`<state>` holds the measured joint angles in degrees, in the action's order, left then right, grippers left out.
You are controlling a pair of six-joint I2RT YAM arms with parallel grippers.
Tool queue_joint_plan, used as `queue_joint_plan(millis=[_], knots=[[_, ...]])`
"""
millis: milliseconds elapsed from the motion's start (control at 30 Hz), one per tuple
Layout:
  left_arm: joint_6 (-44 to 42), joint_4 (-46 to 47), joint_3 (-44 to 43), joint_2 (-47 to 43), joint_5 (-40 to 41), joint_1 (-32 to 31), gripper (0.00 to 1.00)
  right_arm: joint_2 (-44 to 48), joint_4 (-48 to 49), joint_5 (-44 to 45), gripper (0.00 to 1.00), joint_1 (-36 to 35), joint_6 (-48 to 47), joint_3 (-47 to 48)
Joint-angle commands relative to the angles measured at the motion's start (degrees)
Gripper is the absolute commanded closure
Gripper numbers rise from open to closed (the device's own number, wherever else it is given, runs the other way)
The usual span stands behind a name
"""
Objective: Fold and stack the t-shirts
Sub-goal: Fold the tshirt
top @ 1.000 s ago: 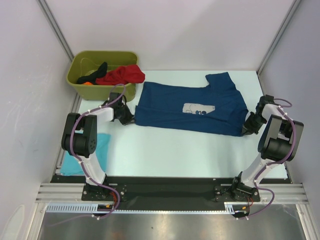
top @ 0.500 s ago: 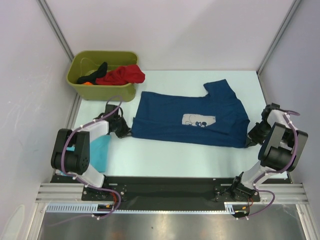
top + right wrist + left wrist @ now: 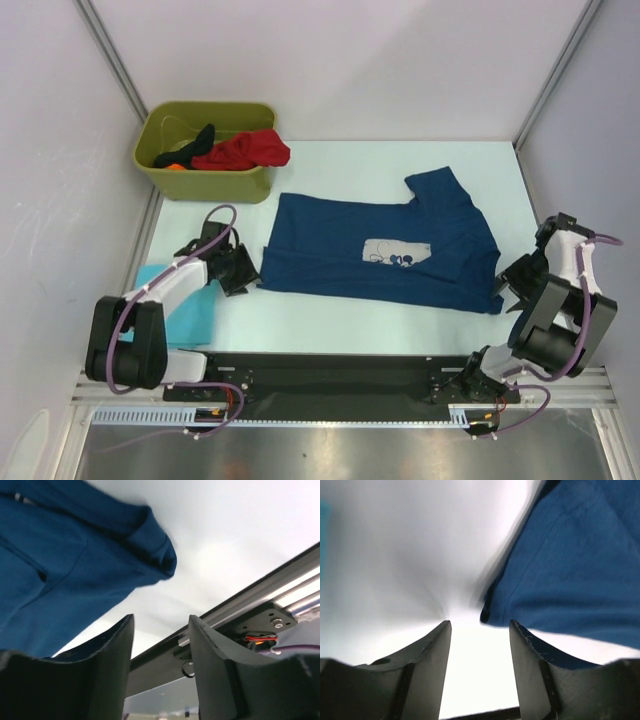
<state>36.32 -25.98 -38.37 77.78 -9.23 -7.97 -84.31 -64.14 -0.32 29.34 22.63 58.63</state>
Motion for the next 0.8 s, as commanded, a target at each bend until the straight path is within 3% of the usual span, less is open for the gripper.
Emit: queue_joint_plan(millis=[0,133,233,367,533,767], knots=[[-4.0,-5.5,-1.4,-5.0,2.5,0.1,0.44,4.3,-4.4,-0.4,0.45,-1.5,0.7,1.7],[-6.0,-5.6,-3.6,-7.8,2.2,0.0,0.47,4.6,-2.2,-5.9,0.49,-4.3,0.0,4.0],[-6.5,-3.0,-5.6,-5.1,-1.4,-0.6,0.52,0.9,4.4,-8.8,0.57,-5.5,1.6,2.4],[-7.3,-0.3,-8.1,0.5,-6.1,-2.1,0.58,-3.5,11.3,-9.5,0.89,-5.4,2.7,1.0],[-8.7,1.6,-10.5,9.7,-11.4,-2.2,0.57,-5.2,15.5,-7.2,0.91,-4.4,2.3,-2.7],[-8.9,-1.4,-10.0,13.7,-6.8,-2.0,0.56,-5.9,16.8,-3.0,0.83,-0.9,0.7,-6.8]])
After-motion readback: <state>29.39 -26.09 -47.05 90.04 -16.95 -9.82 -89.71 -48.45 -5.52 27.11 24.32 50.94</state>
